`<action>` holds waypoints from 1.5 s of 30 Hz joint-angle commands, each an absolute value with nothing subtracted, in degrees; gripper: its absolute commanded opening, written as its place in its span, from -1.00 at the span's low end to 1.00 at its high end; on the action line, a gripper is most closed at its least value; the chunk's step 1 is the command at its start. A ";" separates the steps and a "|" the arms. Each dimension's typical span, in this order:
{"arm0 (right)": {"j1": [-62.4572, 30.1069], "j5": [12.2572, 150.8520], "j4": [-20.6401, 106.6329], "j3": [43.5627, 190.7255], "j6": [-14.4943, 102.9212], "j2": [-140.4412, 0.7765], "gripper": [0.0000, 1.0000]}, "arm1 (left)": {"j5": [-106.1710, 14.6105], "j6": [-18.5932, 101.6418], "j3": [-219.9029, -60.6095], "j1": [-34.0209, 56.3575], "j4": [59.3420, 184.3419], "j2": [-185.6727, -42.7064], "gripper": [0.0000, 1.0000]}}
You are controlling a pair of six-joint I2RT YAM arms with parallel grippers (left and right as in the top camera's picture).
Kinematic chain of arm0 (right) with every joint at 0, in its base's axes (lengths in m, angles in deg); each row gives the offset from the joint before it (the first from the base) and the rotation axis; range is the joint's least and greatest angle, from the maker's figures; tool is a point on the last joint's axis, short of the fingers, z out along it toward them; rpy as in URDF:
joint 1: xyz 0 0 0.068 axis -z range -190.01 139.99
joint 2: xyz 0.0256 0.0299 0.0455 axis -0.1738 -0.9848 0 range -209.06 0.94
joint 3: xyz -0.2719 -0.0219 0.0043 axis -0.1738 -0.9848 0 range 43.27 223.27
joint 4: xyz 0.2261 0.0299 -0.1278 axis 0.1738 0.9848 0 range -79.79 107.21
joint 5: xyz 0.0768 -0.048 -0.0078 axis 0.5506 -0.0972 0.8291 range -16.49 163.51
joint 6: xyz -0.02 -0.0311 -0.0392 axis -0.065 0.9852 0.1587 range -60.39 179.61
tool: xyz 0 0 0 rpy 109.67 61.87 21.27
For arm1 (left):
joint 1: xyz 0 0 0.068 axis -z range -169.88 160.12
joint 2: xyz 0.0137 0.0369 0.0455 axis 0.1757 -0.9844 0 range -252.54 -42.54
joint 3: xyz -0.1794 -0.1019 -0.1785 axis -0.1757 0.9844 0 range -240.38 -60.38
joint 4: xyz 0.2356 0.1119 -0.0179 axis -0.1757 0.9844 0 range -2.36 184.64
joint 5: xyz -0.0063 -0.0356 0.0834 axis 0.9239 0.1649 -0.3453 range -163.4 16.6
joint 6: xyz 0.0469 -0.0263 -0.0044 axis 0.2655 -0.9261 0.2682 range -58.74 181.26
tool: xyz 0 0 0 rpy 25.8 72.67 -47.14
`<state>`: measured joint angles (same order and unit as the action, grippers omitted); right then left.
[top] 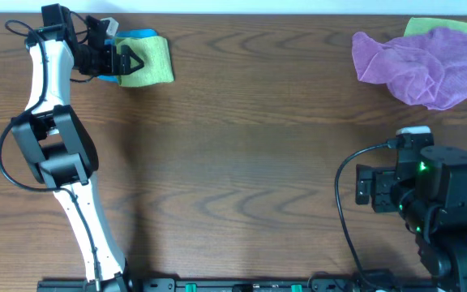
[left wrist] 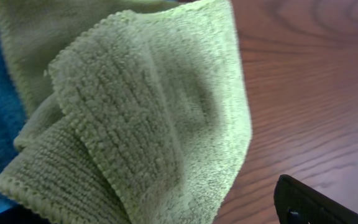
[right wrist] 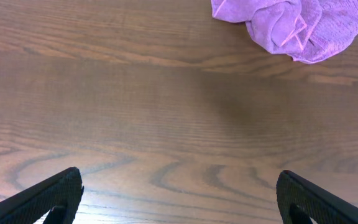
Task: Fold the cloth
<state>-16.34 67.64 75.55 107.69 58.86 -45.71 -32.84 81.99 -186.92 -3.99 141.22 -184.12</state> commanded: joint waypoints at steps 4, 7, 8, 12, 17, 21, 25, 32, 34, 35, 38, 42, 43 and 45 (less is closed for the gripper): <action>-15.99 67.31 75.60 107.54 59.47 -45.60 0.99 | -40.78 78.89 -190.68 -4.12 141.41 -184.03 0.90; -15.99 67.31 75.60 107.54 59.47 -45.60 0.98 | -44.05 77.47 -191.07 -4.10 141.39 -183.99 0.90; -15.97 67.31 75.60 107.54 59.47 -45.60 0.99 | -44.53 77.47 -191.07 -4.10 141.44 -183.99 0.90; -15.97 67.31 75.60 107.54 59.47 -45.60 0.98 | -45.65 77.01 -191.05 -4.01 141.85 -183.99 0.90; -15.99 67.31 75.60 107.54 59.47 -45.60 0.98 | -45.78 77.03 -191.05 -3.95 142.29 -183.99 0.90; -15.97 67.31 75.60 107.54 59.47 -45.60 0.99 | -45.78 76.86 -191.05 -3.66 142.31 -183.99 0.90; -15.97 67.31 75.60 107.54 59.47 -45.60 0.98 | -45.78 76.44 -191.05 -3.40 142.70 -183.99 0.90; -15.97 67.31 75.60 107.54 59.47 -45.60 0.99 | -45.34 74.04 -191.03 -3.31 143.12 -183.99 0.90; -15.99 67.31 75.60 107.54 59.47 -45.63 0.99 | -44.93 73.84 -191.03 -3.31 143.69 -183.99 0.90; -15.97 67.31 75.60 107.54 59.47 -45.63 0.98 | -44.88 73.84 -191.03 -3.31 144.37 -183.99 0.90; -15.97 67.31 75.60 107.54 59.47 -45.60 0.99 | -45.17 73.88 -190.99 -3.31 145.87 -183.99 0.90; -15.99 67.31 75.60 107.54 59.47 -45.60 0.98 | -45.30 73.88 -190.96 -3.29 146.03 -184.01 0.90; -15.97 67.31 75.60 107.54 59.47 -45.60 0.98 | -45.21 73.86 -190.94 -3.25 145.96 -184.01 0.90; -15.99 67.31 75.60 107.54 59.47 -45.60 0.99 | -44.53 73.86 -190.94 -3.07 145.68 -184.01 0.90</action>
<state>-16.34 67.64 75.55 107.69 58.86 -45.71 -45.26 74.50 -189.50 -3.31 145.70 -184.12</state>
